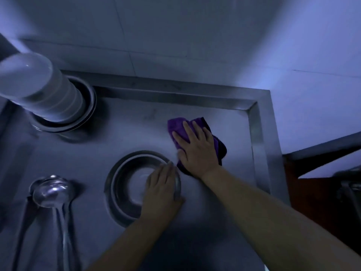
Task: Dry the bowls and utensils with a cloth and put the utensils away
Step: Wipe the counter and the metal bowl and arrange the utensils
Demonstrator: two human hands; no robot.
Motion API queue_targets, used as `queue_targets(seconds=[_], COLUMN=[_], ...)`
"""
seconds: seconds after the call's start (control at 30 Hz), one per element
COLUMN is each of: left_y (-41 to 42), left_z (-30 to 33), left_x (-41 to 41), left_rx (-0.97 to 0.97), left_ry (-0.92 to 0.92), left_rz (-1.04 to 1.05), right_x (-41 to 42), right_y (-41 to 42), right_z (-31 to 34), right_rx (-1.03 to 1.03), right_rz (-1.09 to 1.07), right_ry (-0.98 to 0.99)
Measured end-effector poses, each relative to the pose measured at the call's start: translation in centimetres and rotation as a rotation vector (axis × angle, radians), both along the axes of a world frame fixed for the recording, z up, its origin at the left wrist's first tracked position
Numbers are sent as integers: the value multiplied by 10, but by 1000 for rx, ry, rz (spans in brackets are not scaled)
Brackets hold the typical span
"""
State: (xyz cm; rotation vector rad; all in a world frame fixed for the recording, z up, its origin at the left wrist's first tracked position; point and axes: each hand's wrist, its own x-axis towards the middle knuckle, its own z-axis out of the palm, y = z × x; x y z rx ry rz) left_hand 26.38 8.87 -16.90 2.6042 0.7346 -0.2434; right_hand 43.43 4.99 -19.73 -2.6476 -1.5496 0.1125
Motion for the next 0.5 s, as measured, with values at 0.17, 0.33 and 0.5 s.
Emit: queue_targets(seconds=[0.17, 0.33, 0.5], left_y=[-1, -9, -15], left_z=[-1, 7, 9], left_x=[21, 43, 52], left_rx=[100, 229, 262], left_ry=[139, 323, 393], left_rz=[-155, -231, -223], right_x=[42, 66, 90], right_y=[40, 46, 6], right_z=[-4, -4, 0], right_rx=[48, 55, 75], right_rz=[60, 57, -65], right_ry=[-3, -15, -35])
